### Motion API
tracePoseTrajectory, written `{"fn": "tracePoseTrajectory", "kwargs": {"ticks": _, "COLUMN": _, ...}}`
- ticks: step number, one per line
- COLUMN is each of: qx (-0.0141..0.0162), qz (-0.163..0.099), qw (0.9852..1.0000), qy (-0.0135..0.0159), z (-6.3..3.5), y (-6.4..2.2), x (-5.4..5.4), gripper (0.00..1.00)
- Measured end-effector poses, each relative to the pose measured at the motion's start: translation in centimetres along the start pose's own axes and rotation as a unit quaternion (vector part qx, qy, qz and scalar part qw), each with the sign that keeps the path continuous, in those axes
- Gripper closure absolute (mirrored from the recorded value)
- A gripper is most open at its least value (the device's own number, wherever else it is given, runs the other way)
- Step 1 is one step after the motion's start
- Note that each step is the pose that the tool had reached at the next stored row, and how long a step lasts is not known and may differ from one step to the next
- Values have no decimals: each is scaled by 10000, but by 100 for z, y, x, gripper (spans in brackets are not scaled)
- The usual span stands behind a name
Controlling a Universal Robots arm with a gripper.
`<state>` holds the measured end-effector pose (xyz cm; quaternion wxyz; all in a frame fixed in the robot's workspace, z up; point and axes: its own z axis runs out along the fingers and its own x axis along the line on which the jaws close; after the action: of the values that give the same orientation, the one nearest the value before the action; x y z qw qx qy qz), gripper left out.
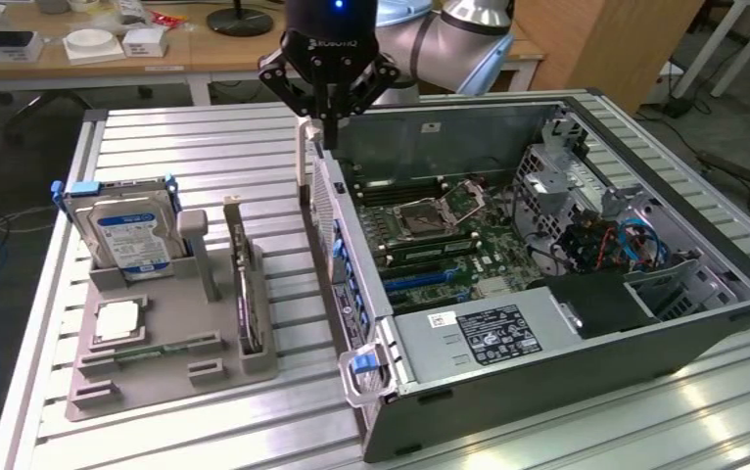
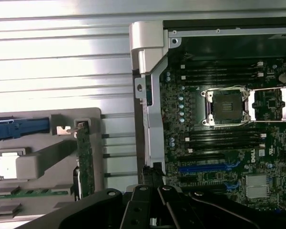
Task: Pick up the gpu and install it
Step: 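Reach for the gpu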
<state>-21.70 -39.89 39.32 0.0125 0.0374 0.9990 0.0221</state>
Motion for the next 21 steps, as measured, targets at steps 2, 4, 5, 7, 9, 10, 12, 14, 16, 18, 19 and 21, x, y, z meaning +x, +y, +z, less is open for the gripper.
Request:
{"fn": "tracePoseTrajectory", "kwargs": {"ticks": 2, "qx": 0, "qz": 0, "qw": 10000, "qy": 0, "z": 0, "y": -2, "x": 21, "gripper": 90}}
{"fn": "tracePoseTrajectory", "kwargs": {"ticks": 4, "qx": 0, "qz": 0, "qw": 10000, "qy": 0, "z": -1, "y": -3, "x": 42, "gripper": 90}}
{"fn": "tracePoseTrajectory", "kwargs": {"ticks": 5, "qx": 0, "qz": 0, "qw": 10000, "qy": 0, "z": -1, "y": -4, "x": 52, "gripper": 90}}
{"fn": "tracePoseTrajectory", "kwargs": {"ticks": 7, "qx": 0, "qz": 0, "qw": 10000, "qy": 0, "z": -2, "y": -5, "x": 71, "gripper": 90}}
{"fn": "tracePoseTrajectory", "kwargs": {"ticks": 9, "qx": 0, "qz": 0, "qw": 10000, "qy": 0, "z": -2, "y": -7, "x": 89, "gripper": 90}}
{"fn": "tracePoseTrajectory", "kwargs": {"ticks": 10, "qx": 0, "qz": 0, "qw": 10000, "qy": 0, "z": -2, "y": -7, "x": 96, "gripper": 90}}
{"fn": "tracePoseTrajectory", "kwargs": {"ticks": 12, "qx": 0, "qz": 0, "qw": 10000, "qy": 0, "z": -2, "y": -8, "x": 110, "gripper": 90}}
{"fn": "tracePoseTrajectory", "kwargs": {"ticks": 14, "qx": 0, "qz": 0, "qw": 10000, "qy": 0, "z": -2, "y": -9, "x": 125, "gripper": 90}}
{"fn": "tracePoseTrajectory", "kwargs": {"ticks": 16, "qx": 0, "qz": 0, "qw": 10000, "qy": 0, "z": -2, "y": -11, "x": 142, "gripper": 90}}
{"fn": "tracePoseTrajectory", "kwargs": {"ticks": 18, "qx": 0, "qz": 0, "qw": 10000, "qy": 0, "z": -3, "y": -12, "x": 158, "gripper": 90}}
{"fn": "tracePoseTrajectory", "kwargs": {"ticks": 19, "qx": 0, "qz": 0, "qw": 10000, "qy": 0, "z": -3, "y": -12, "x": 167, "gripper": 90}}
{"fn": "tracePoseTrajectory", "kwargs": {"ticks": 21, "qx": 0, "qz": 0, "qw": 10000, "qy": 0, "z": -3, "y": -14, "x": 181, "gripper": 90}}
